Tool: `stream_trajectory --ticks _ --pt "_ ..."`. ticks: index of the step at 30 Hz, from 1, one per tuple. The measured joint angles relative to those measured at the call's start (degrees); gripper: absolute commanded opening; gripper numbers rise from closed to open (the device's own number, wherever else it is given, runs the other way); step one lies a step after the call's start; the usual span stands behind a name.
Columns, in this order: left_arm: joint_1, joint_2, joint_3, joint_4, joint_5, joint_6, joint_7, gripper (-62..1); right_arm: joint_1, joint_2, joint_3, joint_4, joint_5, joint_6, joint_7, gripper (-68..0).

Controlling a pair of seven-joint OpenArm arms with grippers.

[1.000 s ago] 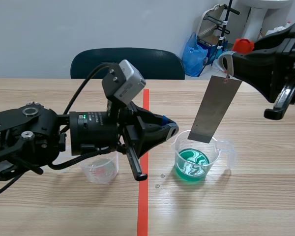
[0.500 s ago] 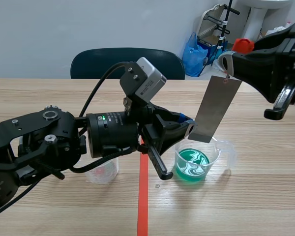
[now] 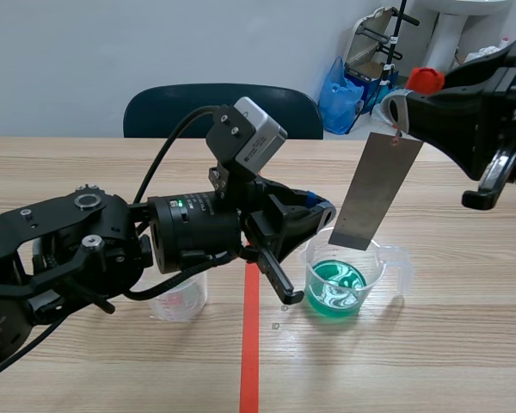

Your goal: Do the redox reaction experiment

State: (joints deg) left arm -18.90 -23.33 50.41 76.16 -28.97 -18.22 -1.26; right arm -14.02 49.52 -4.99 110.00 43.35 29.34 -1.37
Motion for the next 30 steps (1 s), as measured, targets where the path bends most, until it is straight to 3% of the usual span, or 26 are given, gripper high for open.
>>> stream_trajectory --ticks 10,14,19,26,30 --pt "0.00 -0.09 0.00 0.00 0.00 0.00 0.02 -58.0 0.00 0.00 0.00 0.00 0.00 0.00 0.00 -65.6" --pt "0.02 -2.89 0.00 0.00 0.02 -0.26 -0.02 -58.0 0.00 0.00 0.00 0.00 0.00 0.00 0.00 -65.6" --pt "3.43 -13.46 -3.61 2.93 -0.02 -0.26 0.37 -58.0 0.00 0.00 0.00 0.00 0.00 0.00 0.00 -65.6" --pt "21.20 -30.47 -22.99 12.98 -0.07 -0.24 -4.98 -58.0 0.00 0.00 0.00 0.00 0.00 0.00 0.00 -65.6" --pt "36.57 -35.67 -35.39 13.55 -0.07 -0.22 -8.50 -58.0 0.00 0.00 0.00 0.00 0.00 0.00 -0.02 -65.6"
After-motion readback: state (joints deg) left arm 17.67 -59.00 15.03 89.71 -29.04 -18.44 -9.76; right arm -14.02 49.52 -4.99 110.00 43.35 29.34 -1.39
